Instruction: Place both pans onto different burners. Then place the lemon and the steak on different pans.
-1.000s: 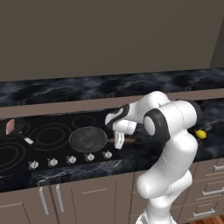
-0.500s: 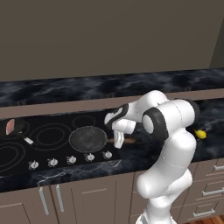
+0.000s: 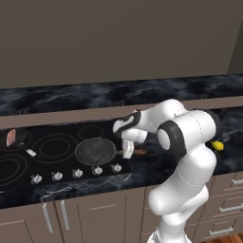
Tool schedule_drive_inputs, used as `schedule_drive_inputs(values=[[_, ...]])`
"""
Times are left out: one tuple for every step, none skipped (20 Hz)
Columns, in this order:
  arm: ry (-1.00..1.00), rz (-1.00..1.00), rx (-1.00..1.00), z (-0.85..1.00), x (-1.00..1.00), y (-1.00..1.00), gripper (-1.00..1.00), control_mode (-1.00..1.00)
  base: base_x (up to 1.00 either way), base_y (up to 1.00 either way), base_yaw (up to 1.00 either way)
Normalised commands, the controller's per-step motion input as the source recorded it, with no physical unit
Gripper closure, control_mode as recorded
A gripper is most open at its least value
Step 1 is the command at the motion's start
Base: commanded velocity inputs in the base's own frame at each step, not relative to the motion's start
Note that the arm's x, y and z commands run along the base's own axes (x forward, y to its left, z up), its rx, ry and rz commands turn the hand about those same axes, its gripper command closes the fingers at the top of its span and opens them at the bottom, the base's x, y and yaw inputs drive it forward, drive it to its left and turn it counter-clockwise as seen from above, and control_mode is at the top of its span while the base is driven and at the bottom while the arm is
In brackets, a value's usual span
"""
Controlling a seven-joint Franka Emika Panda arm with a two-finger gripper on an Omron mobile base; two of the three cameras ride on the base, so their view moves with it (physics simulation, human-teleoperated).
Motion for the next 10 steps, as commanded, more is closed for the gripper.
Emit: schedule_drive_inputs(values=[[-0.07, 0.00, 0.00, 0.52, -0.19, 0.26, -1.00, -1.00, 0.00, 0.00, 0.00], [-0.08, 0.00, 0.00, 0.56, -0.22, 0.26, -1.00, -1.00, 0.00, 0.00, 0.00], [-0.09, 0.00, 0.00, 0.61, -0.25, 0.24, -1.00, -1.00, 0.00, 0.00, 0.00], [-0.09, 0.00, 0.00, 0.64, -0.25, 0.21, -1.00, -1.00, 0.00, 0.00, 0.00], [-0.09, 0.00, 0.00, 0.63, -0.21, 0.19, -1.00, -1.00, 0.00, 0.00, 0.00], [-0.08, 0.00, 0.00, 0.58, -0.17, 0.13, -1.00, -1.00, 0.00, 0.00, 0.00], [-0.05, 0.00, 0.00, 0.39, -0.06, 0.03, -1.00, -1.00, 0.00, 0.00, 0.00], [-0.01, -0.04, 0.00, 0.19, 0.00, 0.00, -1.00, -1.00, 0.00, 0.00, 0.00], [0.00, -0.10, 0.00, 0.01, 0.00, 0.00, -1.00, -1.00, 0.00, 0.00, 0.00], [0.00, -0.17, 0.00, 0.00, 0.00, 0.00, -1.00, -1.00, 0.00, 0.00, 0.00]])
